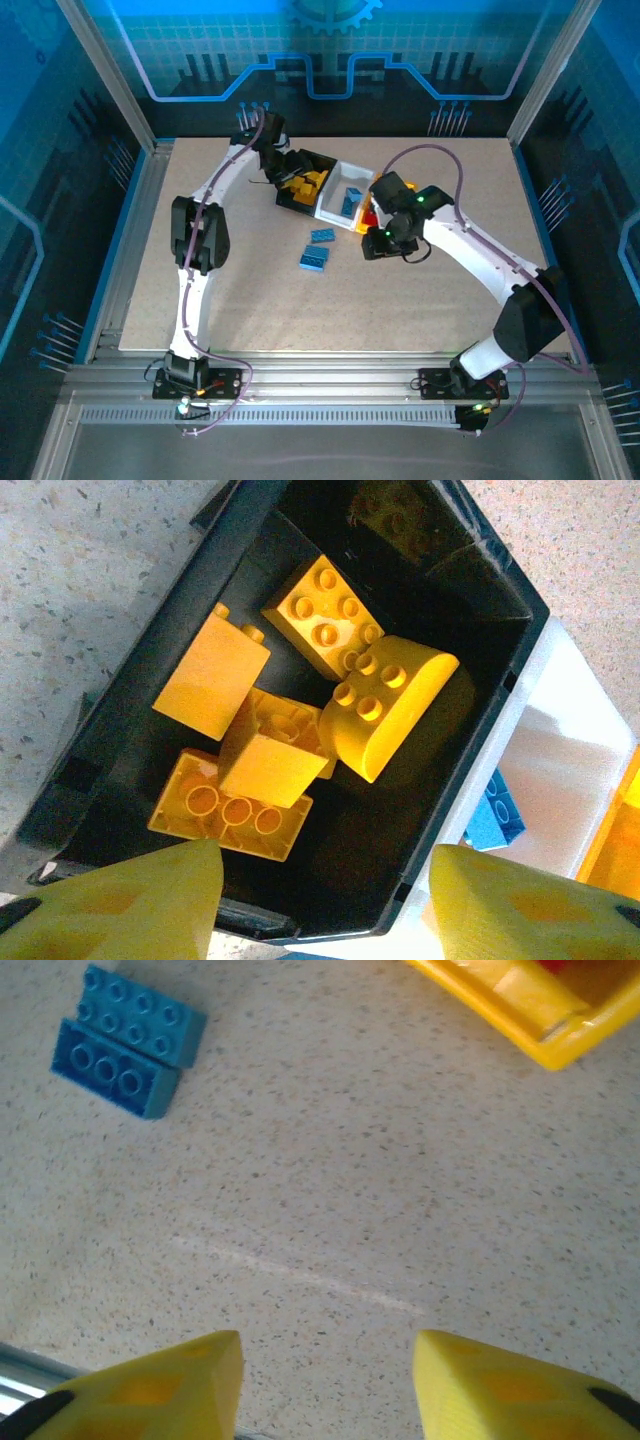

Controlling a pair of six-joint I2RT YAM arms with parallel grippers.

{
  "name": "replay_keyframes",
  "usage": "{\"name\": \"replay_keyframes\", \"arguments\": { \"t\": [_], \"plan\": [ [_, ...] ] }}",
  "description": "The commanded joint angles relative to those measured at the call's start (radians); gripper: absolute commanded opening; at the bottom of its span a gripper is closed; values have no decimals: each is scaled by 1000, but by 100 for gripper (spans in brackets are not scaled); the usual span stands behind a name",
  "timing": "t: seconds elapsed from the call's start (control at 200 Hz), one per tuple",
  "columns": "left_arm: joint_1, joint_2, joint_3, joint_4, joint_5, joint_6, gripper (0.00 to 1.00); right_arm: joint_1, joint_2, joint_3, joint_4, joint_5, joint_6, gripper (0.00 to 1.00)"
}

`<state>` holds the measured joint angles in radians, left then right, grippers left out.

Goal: Sort the legos into containers by color

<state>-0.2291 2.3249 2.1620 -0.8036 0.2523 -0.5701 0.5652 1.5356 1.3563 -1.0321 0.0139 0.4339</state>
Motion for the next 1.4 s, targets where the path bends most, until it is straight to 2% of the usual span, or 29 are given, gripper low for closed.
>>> {"name": "replay_keyframes", "arguments": {
  "t": [0.0, 0.09, 0.21, 0.455, 0.665, 0.82, 1.051, 1.396],
  "plan": [
    [-6, -115, -39, -23, 7, 19, 60, 72, 48, 47, 45, -60, -108, 57],
    [-5, -216, -140, -6, -12, 36, 62, 132, 96, 65, 97, -62, -216, 63],
    [2, -382, -342, 20, -46, 60, 64, 175, 199, 118, 123, -67, -314, 66],
    [57, -756, -828, 76, -59, 39, 70, 195, 454, 320, 80, -157, -326, 67],
    [97, -991, -1079, 47, -63, 23, 72, 203, 594, 439, 57, -183, -323, 68],
    [121, -1098, -1165, 22, -58, 10, 73, 200, 663, 488, 46, -180, -334, 67],
    [136, -1156, -1206, 1, -50, 4, 74, 199, 711, 509, 40, -185, -326, 67],
    [137, -1141, -1228, 44, -27, -31, 74, 204, 648, 360, 78, -216, -299, 66]
  ]
}}
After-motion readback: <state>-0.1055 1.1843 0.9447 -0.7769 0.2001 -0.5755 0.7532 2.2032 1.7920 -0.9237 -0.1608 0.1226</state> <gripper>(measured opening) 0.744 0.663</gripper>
